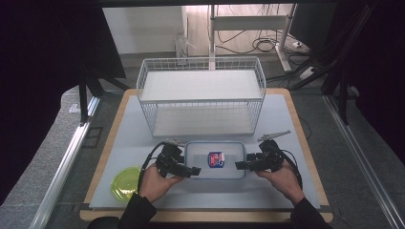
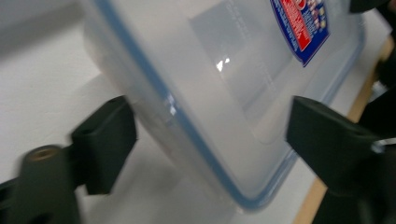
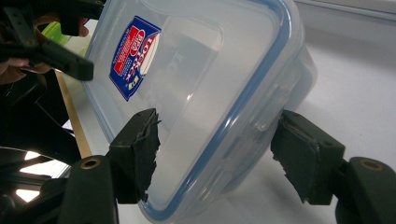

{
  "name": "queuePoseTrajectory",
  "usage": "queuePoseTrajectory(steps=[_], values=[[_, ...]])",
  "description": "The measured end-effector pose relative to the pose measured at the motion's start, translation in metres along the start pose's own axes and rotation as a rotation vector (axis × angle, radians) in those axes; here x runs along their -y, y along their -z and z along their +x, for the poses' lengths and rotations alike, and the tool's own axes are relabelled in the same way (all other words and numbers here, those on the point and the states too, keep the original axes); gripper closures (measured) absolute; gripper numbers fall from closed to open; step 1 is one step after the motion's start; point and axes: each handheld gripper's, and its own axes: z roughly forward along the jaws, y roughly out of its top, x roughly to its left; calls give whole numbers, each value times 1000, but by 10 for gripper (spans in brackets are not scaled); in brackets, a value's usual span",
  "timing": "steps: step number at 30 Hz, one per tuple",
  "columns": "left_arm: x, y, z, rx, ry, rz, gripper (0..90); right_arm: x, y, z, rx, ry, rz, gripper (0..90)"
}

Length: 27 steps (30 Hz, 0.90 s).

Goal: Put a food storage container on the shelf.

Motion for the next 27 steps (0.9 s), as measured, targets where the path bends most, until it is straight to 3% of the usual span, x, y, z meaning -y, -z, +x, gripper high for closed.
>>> queuePoseTrajectory(steps=[5, 8, 12, 16, 20, 25, 27], values=[[2, 3, 5, 33, 36, -20, 264, 2, 2, -3, -22, -7, -11, 358], [4, 5, 7, 47, 32, -31, 293, 2, 3, -8, -45, -11, -19, 375], [7, 9, 9, 67, 25, -42, 351, 4, 2, -14, -96, -55, -5, 354], [7, 11, 12, 84, 26, -48, 386, 6, 3, -12, -100, -62, 4, 358], [9, 9, 19, 103, 75, -85, 378, 11, 2, -11, -98, -67, 11, 384], [10, 10, 20, 112, 82, -89, 408, 11, 3, -10, -93, -71, 12, 400], [11, 13, 22, 133, 90, -93, 445, 11, 5, -13, -112, -119, -16, 439]])
